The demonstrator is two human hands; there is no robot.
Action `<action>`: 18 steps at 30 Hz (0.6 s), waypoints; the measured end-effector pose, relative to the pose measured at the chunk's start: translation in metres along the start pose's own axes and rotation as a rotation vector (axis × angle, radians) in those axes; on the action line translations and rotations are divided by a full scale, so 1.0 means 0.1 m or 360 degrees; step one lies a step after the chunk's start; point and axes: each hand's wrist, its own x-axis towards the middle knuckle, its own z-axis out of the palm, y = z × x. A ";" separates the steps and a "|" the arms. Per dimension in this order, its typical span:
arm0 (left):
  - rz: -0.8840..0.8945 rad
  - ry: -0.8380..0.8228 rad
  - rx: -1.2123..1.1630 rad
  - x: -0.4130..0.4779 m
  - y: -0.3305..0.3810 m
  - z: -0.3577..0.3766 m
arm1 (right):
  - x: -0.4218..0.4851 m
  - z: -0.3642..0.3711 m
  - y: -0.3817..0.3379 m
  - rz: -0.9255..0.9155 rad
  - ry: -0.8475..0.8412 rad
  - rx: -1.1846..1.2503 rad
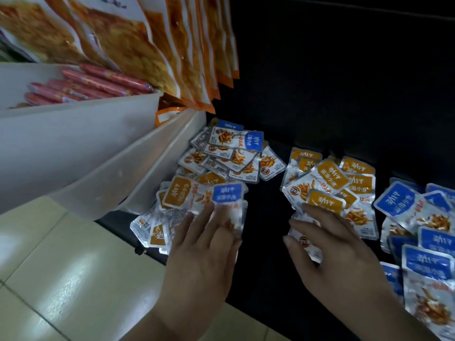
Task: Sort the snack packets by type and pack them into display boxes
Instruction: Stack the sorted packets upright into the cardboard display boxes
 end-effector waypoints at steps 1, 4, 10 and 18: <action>0.0013 0.0135 -0.0067 0.04 0.10 -0.07 | 0.03 -0.08 -0.14 0.0176 -0.0073 0.0266; 0.0246 0.0327 -0.0291 0.11 0.43 -0.13 | 0.13 -0.18 -0.43 0.0785 -0.0428 0.1291; 0.0287 0.0134 -0.0431 0.15 0.22 -0.05 | 0.19 -0.20 -0.26 0.0986 -0.0091 0.1207; -0.0260 -0.0443 0.0158 0.44 -0.58 -0.09 | 0.30 -0.18 0.18 0.0856 0.0265 0.0690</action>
